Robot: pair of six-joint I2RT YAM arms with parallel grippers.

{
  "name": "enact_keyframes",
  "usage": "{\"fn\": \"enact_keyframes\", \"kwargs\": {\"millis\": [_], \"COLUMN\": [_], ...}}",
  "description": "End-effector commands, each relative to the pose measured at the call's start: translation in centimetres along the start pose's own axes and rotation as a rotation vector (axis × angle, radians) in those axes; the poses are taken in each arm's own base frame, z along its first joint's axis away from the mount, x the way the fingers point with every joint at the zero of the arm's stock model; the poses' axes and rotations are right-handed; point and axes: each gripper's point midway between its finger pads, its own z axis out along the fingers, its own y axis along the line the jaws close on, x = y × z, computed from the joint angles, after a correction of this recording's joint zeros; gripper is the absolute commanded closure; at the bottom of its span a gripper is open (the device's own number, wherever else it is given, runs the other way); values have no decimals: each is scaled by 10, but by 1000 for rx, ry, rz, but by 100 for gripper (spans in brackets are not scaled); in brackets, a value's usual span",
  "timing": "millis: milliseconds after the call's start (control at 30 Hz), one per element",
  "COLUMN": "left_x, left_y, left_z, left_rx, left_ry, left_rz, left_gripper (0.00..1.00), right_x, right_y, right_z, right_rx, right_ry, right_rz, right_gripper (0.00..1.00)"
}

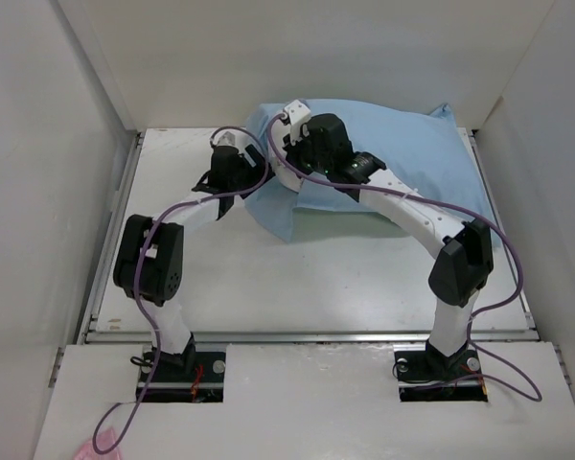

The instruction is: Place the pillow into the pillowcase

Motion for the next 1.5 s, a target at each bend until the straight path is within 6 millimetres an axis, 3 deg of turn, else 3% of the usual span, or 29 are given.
{"fn": "enact_keyframes", "kwargs": {"millis": [0,167,233,433,500,533,600,667,767,800,833,867,900,967,1033,1067,1133,1167,1233,1267,1300,1400,1467], "left_x": [-26,-17,-23,-25,-22,-24,-28,-27,-27,-24,-23,-24,-22,-12,-13,-6,-4,-3,-6,-14,-15,-27,-34], "left_y": [-15,-10,-20,-48,-61,-63,-67,-60,-47,-34,-24,-22,-20,-9,-10,1,-1,-6,-14,-25,-27,-38,-46], "left_z": [20,49,54,62,65,67,71,75,57,35,9,9,-3,-31,-51,-56,-67,-79,-92,-105,-111,-124,-130], "left_rx": [37,32,82,189,228,237,246,223,189,166,139,128,127,81,65,23,31,50,71,97,106,108,122], "left_ry": [-81,-51,-75,-112,-123,-129,-138,-148,-155,-171,-211,-222,-226,-201,-205,-181,-197,-199,-204,-232,-242,-276,-292], "left_rz": [-24,-61,-62,-44,-24,-22,-12,-1,31,39,63,90,116,153,171,167,190,192,194,206,207,216,226], "left_gripper": [31,35,35,34,49,76,100,100,100,100,100,100,100,100,100,100,100,100,100,100,100,100,100], "right_x": [-89,-108,-115,-102,-94,-93,-83,-76,-70,-71,-57,-50,-44,-16,-7,15,33,38,67,68,83,111,120], "right_y": [8,13,21,19,18,17,15,8,-8,-31,-54,-54,-73,-79,-76,-76,-60,-56,-52,-42,-36,-9,5], "right_z": [-39,-57,-62,-59,-56,-56,-51,-48,-53,-55,-52,-44,-45,-24,-10,10,28,35,55,62,73,82,86], "right_rx": [-48,-100,-145,-133,-126,-117,-100,-58,34,167,304,305,423,500,550,559,548,557,580,556,533,386,303], "right_ry": [-255,-297,-309,-251,-227,-226,-201,-186,-172,-178,-141,-122,-109,-40,-28,21,70,80,135,138,167,250,255], "right_rz": [35,48,50,57,69,70,87,92,100,112,120,117,122,106,108,93,81,72,53,47,54,90,102], "right_gripper": [100,100,100,100,100,100,100,100,100,100,100,100,100,100,100,100,100,100,100,100,100,100,100]}}
